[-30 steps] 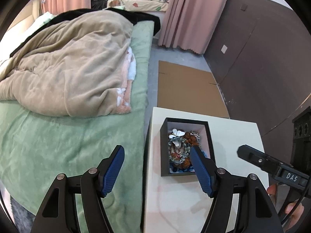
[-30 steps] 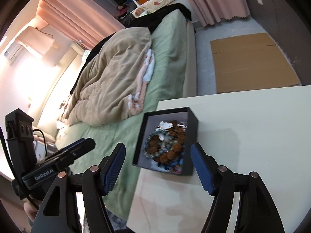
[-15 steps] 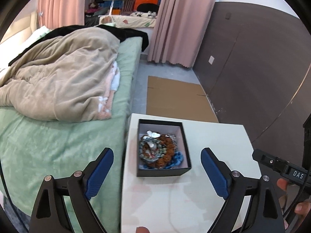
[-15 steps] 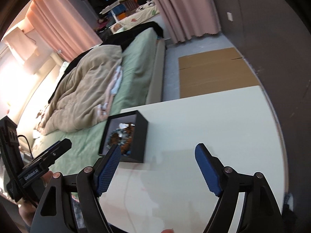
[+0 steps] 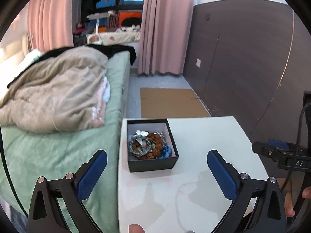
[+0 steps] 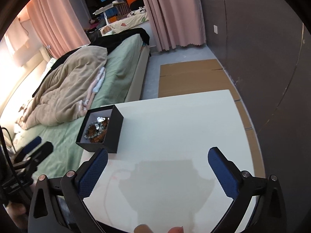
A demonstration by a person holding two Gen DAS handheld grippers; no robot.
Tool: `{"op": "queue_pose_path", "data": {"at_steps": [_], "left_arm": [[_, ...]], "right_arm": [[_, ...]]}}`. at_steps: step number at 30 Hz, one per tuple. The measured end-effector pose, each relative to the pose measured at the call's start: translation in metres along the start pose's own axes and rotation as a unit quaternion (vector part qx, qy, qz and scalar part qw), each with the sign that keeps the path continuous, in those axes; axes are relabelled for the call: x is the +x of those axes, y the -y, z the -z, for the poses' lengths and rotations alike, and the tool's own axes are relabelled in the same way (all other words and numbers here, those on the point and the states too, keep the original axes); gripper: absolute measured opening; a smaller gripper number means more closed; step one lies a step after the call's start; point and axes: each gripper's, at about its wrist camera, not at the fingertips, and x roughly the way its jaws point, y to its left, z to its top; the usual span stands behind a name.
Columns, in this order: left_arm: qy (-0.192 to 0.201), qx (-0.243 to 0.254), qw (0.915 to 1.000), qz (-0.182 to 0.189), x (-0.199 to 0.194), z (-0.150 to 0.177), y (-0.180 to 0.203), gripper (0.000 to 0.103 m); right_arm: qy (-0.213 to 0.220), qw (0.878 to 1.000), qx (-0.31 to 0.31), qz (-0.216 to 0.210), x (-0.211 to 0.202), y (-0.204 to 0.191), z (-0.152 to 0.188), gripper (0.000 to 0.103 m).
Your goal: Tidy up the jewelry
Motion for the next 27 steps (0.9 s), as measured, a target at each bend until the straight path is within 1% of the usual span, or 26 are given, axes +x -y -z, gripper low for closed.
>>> {"op": "queue_pose_path", "data": {"at_steps": [4,6,11,14,17,20,27], "left_arm": [[0.012,0.002,0.9999,0.000,-0.010,0.001,-0.004,0.102],[0.016,0.007,0.9998,0.003,-0.014,0.002,-0.003,0.102],[0.042,0.011,0.9990,0.010,-0.028,0.002,-0.001,0.102],[0.040,0.017,0.9990,0.010,-0.031,0.003,0.003,0.102],[0.050,0.023,0.9984,0.008,-0.037,0.005,0.006,0.103],[0.055,0.024,0.9982,0.008,-0.041,0.005,0.008,0.103],[0.053,0.021,0.9984,0.007,-0.041,0.005,0.008,0.102]], "right_arm": [[0.007,1.000,0.003,0.009,-0.012,0.002,0.007,0.103],[0.015,1.000,0.005,0.006,-0.019,0.002,0.012,0.103],[0.034,0.999,0.003,-0.006,-0.037,-0.001,0.024,0.103],[0.045,0.999,0.003,-0.013,-0.044,-0.005,0.025,0.103],[0.058,0.998,0.000,-0.014,-0.050,-0.008,0.025,0.103],[0.057,0.998,-0.003,-0.025,-0.049,-0.011,0.026,0.103],[0.064,0.998,-0.009,-0.026,-0.051,-0.015,0.028,0.103]]}}
